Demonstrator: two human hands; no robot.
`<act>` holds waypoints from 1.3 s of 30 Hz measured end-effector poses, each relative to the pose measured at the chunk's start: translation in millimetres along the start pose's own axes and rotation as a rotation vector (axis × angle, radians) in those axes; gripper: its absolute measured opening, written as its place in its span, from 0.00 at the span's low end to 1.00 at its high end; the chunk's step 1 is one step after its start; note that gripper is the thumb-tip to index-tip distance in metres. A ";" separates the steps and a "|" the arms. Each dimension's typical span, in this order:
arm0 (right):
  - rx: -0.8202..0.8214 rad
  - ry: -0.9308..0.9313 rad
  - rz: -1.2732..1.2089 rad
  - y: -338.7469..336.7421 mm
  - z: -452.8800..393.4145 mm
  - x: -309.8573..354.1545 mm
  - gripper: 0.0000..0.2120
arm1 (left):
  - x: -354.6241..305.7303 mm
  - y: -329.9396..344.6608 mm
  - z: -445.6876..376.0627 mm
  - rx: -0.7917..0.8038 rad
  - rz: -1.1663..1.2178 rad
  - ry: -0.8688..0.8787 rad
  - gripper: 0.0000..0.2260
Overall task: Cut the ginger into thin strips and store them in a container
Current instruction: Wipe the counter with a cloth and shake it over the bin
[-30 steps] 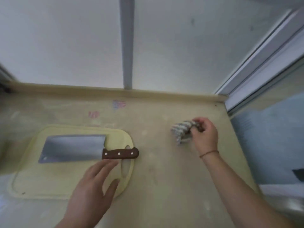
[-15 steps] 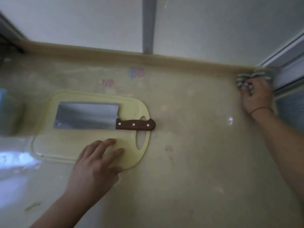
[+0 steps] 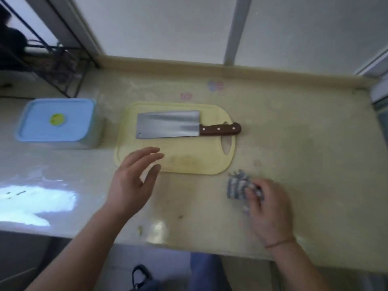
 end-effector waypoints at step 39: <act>0.008 0.388 0.008 117.1 44.4 158.7 0.19 | 101.9 -93.4 206.8 -0.441 0.586 -0.936 0.12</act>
Point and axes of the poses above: each hand's wrist, its own z-axis away from the middle knuckle, its own y-axis out of the palm, x = y × z, the point moved 1 cm from there along -z, towards the middle knuckle, and after that the axes turned 5 degrees about x, right-handed, at the moved point
